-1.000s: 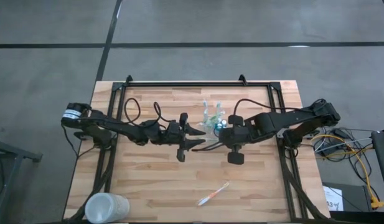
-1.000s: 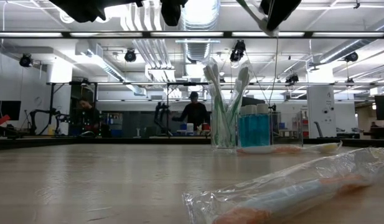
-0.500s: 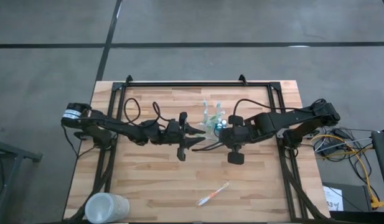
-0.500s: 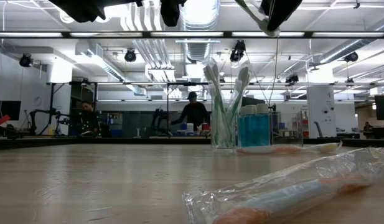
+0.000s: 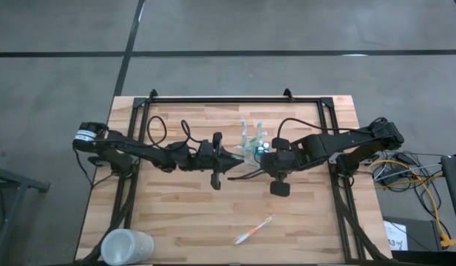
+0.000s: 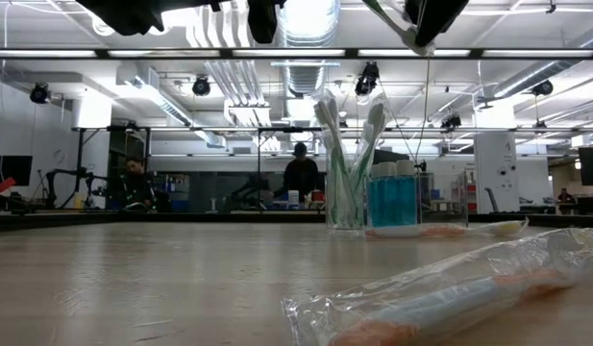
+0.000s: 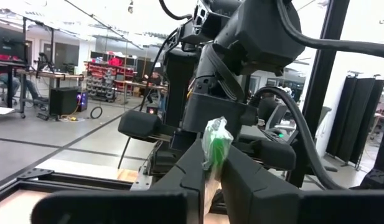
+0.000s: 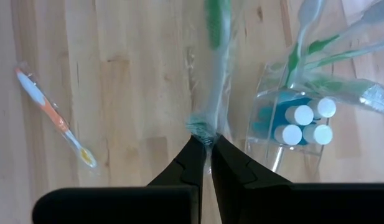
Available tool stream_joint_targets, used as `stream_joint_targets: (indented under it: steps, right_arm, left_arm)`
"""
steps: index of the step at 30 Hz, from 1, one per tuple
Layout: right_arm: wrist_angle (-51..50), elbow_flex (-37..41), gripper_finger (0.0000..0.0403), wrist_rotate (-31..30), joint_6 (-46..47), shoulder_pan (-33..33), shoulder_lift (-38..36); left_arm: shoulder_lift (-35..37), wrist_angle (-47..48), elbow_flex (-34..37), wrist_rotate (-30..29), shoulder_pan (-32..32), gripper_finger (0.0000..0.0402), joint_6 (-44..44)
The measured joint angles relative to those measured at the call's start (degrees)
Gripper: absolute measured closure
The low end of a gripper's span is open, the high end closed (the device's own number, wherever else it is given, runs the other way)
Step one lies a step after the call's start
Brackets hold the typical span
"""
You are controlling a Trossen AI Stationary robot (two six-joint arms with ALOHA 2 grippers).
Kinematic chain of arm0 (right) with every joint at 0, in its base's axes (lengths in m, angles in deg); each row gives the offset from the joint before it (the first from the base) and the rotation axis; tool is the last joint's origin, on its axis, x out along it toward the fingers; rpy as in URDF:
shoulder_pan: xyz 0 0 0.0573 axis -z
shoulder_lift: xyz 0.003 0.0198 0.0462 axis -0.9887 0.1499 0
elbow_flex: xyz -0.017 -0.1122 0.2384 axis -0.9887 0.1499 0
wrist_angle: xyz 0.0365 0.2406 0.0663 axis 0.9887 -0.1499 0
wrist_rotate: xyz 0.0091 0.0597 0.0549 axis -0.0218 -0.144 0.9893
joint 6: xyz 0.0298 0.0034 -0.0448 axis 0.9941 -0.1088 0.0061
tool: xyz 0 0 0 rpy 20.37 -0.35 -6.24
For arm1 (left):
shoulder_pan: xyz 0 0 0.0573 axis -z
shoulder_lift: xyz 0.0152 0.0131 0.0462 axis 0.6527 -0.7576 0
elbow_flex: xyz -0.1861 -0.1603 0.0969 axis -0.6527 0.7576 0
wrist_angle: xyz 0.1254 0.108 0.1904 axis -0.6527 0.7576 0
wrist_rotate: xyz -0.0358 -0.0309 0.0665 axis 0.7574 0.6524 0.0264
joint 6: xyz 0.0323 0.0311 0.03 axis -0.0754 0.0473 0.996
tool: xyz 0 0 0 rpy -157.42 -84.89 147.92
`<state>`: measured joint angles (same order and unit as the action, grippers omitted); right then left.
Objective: Pick & Place toothbrushing station
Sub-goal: Put the green toothbrush into the transparent organizer
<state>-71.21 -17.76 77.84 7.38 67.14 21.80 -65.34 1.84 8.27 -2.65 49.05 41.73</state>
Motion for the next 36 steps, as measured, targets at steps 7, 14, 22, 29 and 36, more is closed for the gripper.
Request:
stream_joint_targets:
  steps: [7,14,22,29,36]
  right_arm:
    - [0.02,0.0,0.039,0.69,0.1,0.11,0.02]
    - [0.05,0.02,0.039,1.13,3.65,0.26,0.01]
    - [0.17,0.2,0.0351,1.31,6.22,0.26,0.13]
    - [0.16,0.2,0.0289,1.25,7.71,0.26,0.13]
    - [0.5,0.22,0.0254,1.01,7.89,0.28,0.04]
  left_arm:
    - [0.0,0.34,0.01,0.27,-0.02,0.0373,-0.08]
    - [0.0,0.43,0.0,0.35,-0.01,0.0372,-0.12]
    - [0.0,0.54,0.01,0.35,-0.02,0.0372,-0.28]
    - [0.0,0.54,0.01,0.55,0.01,0.0372,-0.43]
    - [0.0,0.52,0.01,0.55,0.01,0.0371,-0.41]
